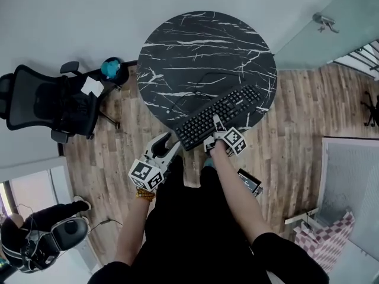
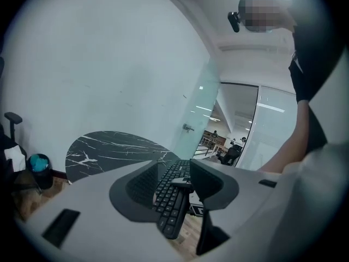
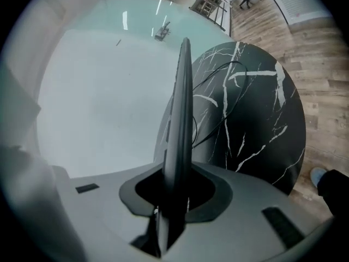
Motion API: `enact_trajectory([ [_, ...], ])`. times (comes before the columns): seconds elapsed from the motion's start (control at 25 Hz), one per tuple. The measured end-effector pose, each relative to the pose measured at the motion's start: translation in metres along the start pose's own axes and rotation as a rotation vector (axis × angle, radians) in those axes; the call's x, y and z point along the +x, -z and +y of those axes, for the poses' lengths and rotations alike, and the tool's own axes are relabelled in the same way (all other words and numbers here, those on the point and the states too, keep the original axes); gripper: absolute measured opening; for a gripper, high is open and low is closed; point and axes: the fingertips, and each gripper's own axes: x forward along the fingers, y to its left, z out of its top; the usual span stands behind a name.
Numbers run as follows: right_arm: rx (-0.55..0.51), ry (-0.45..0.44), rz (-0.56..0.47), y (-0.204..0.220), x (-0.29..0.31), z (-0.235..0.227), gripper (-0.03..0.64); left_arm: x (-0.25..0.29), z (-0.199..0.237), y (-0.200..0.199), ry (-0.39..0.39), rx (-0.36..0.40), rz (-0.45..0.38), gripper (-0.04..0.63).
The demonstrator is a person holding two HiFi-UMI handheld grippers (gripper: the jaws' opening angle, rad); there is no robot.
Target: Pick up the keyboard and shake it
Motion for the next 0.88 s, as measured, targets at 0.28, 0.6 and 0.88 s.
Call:
enact_trajectory([
  [0.28, 0.044, 0.072, -0.019, 0.006, 0.013, -0.019, 0.089, -0.016, 0.005, 0.013, -0.017, -0.009, 0.035, 0.187],
  [0.6, -0.074, 0.144, 0.011, 0.006, 0.023, -0.03, 0.115, -0.019, 0.002, 0.016, -0.015, 0.008, 0.051, 0.186],
  [0.88, -0.281, 0.202, 0.005, -0.001, 0.026, -0.021, 0.136, -0.011, -0.005, 0.012, 0.009, 0.042, 0.07, 0.184],
])
